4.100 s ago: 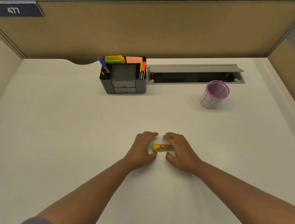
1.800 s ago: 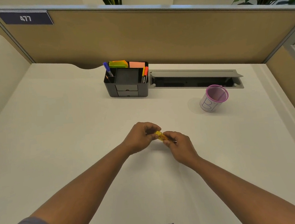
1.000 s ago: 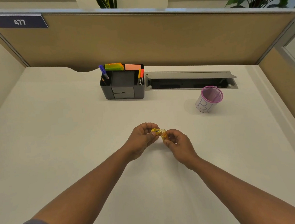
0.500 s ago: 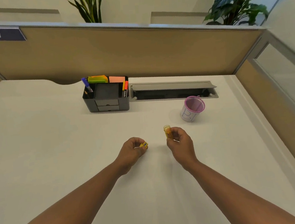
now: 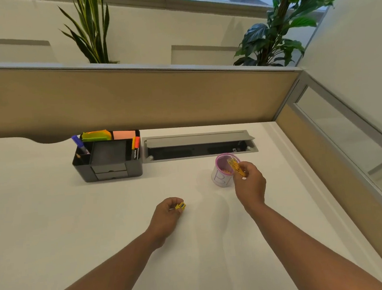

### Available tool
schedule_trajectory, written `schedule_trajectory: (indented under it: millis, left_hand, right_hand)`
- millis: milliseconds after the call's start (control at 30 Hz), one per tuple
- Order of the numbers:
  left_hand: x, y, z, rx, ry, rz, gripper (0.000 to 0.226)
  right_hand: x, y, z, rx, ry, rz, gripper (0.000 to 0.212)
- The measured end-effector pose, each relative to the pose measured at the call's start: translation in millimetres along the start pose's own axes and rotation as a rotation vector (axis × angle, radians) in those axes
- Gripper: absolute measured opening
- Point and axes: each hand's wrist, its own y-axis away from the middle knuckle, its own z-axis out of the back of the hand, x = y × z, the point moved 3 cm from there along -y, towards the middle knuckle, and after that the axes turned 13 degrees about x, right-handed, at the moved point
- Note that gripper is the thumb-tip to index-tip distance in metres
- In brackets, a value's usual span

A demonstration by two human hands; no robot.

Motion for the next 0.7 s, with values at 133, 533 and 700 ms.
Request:
schedule_trajectory:
  millis: [133,533,700]
  left_hand:
    - [-5.7,-16.9,-5.2,-0.005,-0.003,-0.004,0.013]
    - [-9.1,-34.1,-7.0,0.032,0.003,0.016,0.01]
    - [-9.4,-34.3,-8.0,0.02,0.014,0.012,0.009]
  right_hand:
    - [-7.7,-21.2,3.3,-0.012,0.081,-0.048,0.021]
    - [-18.5,-37.5,-1.1,0.003,0.201,-0.049,0.027]
    - [-15.2,-39.2,-2.5,0.011,0.227,-0.061,0.03]
